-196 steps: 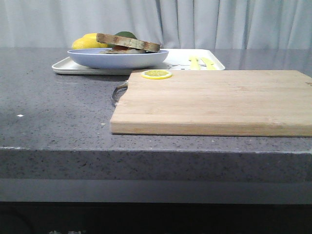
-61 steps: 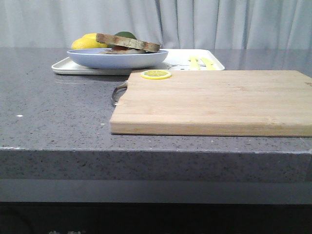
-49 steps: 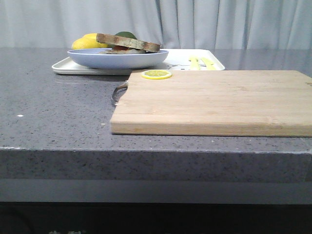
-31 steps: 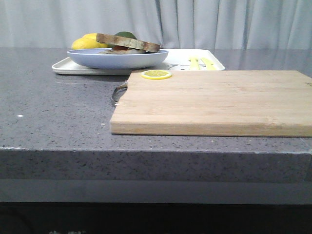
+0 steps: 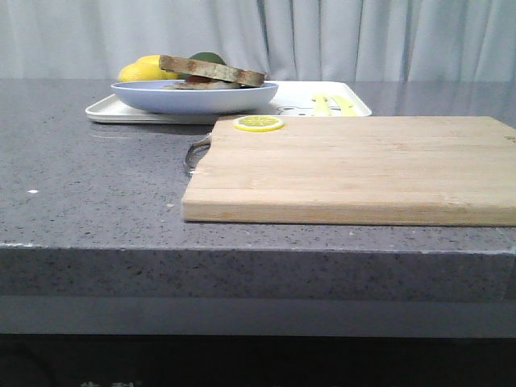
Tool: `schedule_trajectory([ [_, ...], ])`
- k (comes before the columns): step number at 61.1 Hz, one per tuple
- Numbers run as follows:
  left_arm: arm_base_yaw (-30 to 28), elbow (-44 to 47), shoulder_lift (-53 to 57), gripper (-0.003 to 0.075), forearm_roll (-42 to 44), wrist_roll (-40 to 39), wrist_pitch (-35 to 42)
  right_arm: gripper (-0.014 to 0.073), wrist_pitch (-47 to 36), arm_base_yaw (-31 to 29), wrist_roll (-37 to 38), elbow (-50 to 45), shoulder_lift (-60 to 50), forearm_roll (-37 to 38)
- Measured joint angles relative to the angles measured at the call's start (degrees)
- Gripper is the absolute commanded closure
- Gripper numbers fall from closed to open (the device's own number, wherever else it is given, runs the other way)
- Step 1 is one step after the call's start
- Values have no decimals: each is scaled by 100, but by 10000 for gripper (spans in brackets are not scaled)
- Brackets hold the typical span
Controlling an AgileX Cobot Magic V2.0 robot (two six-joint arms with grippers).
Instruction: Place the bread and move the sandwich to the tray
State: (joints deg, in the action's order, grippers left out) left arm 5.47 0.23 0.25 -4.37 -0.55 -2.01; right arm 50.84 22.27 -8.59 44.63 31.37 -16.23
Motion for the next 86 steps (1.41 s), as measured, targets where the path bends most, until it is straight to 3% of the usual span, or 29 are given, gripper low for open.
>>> schedule_trajectory([
  [45,-10,0,0,741,0,0,0,663,-89,-104,0,-140,-216,0],
  [52,-10,0,0,741,0,0,0,663,-656,-604,0,-665,-744,31],
  [68,-10,0,0,741,0,0,0,663,-2835,-1808,0,-2736,-2302,114],
  [86,-10,0,0,741,0,0,0,663,-4016,-2088,0,-4418,-3180,101],
])
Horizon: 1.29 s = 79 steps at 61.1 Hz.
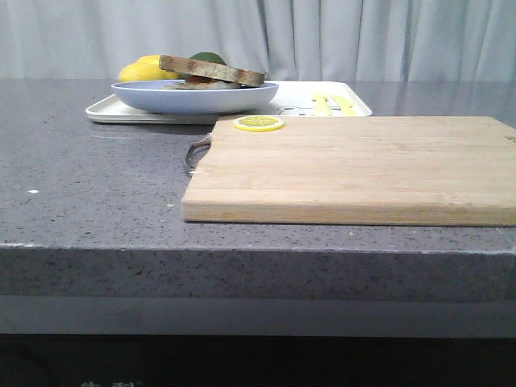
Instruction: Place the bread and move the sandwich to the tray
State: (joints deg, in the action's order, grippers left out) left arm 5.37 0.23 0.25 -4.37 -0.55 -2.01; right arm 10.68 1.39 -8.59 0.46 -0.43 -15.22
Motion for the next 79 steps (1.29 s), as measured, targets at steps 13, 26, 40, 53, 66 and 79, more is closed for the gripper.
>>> schedule_trajectory([
  [13,0,0,0,741,0,0,0,663,-334,47,0,-203,-13,-35],
  [26,0,0,0,741,0,0,0,663,-376,47,0,-203,-13,-47],
  [40,0,0,0,741,0,0,0,663,-430,47,0,-203,-13,-47],
  [53,0,0,0,741,0,0,0,663,-867,47,859,-203,-13,670],
  [66,0,0,0,741,0,0,0,663,-945,47,1370,-203,-13,1169],
  [79,0,0,0,741,0,0,0,663,-946,13,1404,-203,-13,1366],
])
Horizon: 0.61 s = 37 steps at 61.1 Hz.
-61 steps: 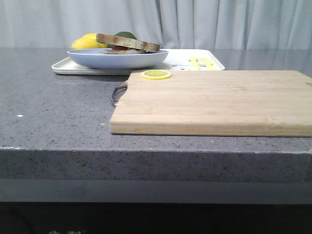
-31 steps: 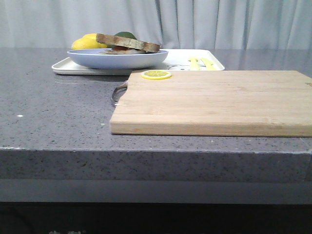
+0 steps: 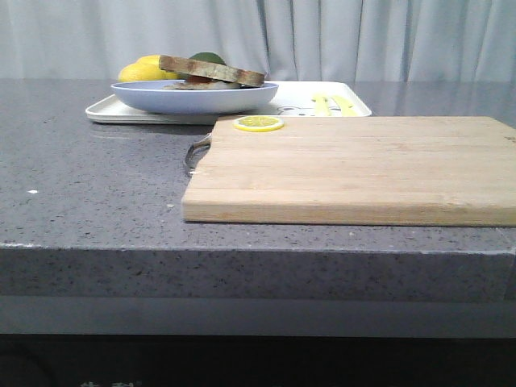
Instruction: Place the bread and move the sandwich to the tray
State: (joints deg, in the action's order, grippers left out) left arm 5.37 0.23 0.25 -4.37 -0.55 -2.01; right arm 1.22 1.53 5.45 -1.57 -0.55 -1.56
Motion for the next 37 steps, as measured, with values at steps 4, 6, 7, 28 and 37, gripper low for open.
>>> schedule_trajectory([
  [4,0,0,0,741,0,0,0,663,25,-50,0,0,0,13],
  [6,0,0,0,741,0,0,0,663,23,-74,0,0,0,23],
  [7,0,0,0,741,0,0,0,663,23,-88,0,0,0,23],
  [28,0,0,0,741,0,0,0,663,68,-122,2,0,0,23],
  [37,0,0,0,741,0,0,0,663,68,-122,2,0,0,23],
])
